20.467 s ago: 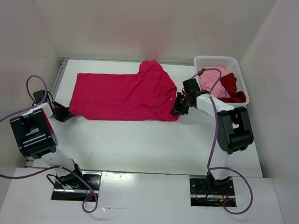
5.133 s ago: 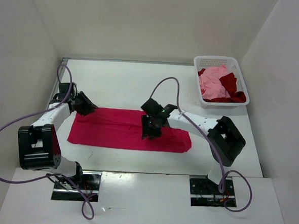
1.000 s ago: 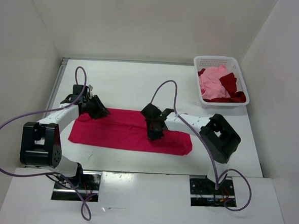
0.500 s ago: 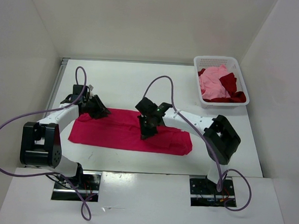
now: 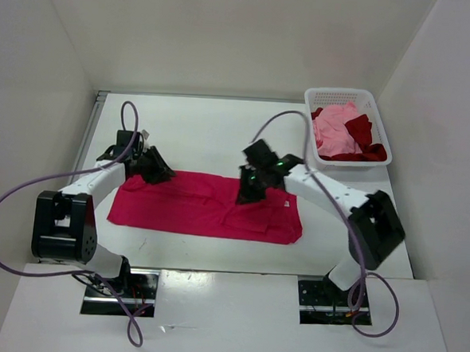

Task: Fold and stack the t-shirts
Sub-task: Fold the other side of the tshirt into a rectangle

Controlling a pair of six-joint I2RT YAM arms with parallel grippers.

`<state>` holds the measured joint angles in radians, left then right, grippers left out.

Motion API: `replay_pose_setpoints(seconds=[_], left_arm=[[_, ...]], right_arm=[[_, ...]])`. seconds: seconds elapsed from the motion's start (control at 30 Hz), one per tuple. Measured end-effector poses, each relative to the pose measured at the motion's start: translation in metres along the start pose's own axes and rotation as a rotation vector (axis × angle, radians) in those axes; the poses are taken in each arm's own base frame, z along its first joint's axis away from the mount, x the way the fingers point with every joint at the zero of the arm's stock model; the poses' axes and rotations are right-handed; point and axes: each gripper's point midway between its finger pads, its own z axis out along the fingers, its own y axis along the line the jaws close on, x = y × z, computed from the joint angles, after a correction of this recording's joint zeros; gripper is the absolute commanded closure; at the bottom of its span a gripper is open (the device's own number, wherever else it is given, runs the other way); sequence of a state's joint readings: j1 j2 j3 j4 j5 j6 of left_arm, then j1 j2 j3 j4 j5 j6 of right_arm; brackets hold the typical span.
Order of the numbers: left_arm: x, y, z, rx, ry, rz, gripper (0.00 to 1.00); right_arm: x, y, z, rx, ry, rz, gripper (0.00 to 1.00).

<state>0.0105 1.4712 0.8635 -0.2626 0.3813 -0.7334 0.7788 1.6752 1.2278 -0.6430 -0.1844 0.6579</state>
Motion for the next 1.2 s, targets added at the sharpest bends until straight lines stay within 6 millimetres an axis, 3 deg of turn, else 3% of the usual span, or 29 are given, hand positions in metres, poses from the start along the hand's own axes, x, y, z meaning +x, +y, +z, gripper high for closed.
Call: replay_pose_setpoints(seconds=[0.07, 0.13, 0.2, 0.23, 0.4, 0.63, 0.77, 0.8, 0.87, 1.2], left_arm=[[0.001, -0.007, 0.002, 0.006, 0.004, 0.02, 0.64], [0.004, -0.01, 0.009, 0.007, 0.019, 0.032, 0.64], [0.009, -0.006, 0.019, -0.001, 0.048, 0.031, 0.64], [0.012, -0.002, 0.025, -0.011, 0.065, 0.024, 0.64], [0.027, 0.028, 0.055, -0.063, 0.166, -0.053, 0.64], [0.011, 0.032, 0.054, -0.031, 0.143, -0.094, 0.64], [0.002, 0.039, 0.054, -0.018, 0.133, -0.144, 0.64], [-0.001, 0.04, 0.053, -0.013, 0.129, -0.156, 0.64], [-0.007, 0.044, 0.051, -0.009, 0.118, -0.174, 0.64], [-0.048, 0.094, 0.025, -0.027, 0.005, -0.352, 0.64]], right_arm=[[-0.029, -0.034, -0.021, 0.008, -0.1, 0.098, 0.95], [-0.056, -0.079, -0.039, 0.054, -0.199, 0.21, 0.95], [-0.076, -0.124, -0.048, 0.116, -0.28, 0.319, 0.73], [-0.082, -0.142, -0.05, 0.137, -0.304, 0.358, 0.67], [-0.094, -0.193, -0.045, 0.218, -0.338, 0.459, 0.58], [-0.094, -0.212, -0.027, 0.261, -0.321, 0.483, 0.56], [-0.089, -0.215, -0.021, 0.263, -0.315, 0.482, 0.75], [-0.088, -0.216, -0.019, 0.263, -0.311, 0.484, 0.84], [-0.089, -0.217, -0.016, 0.262, -0.311, 0.486, 0.9], [-0.106, -0.231, -0.02, 0.272, -0.347, 0.526, 0.93]])
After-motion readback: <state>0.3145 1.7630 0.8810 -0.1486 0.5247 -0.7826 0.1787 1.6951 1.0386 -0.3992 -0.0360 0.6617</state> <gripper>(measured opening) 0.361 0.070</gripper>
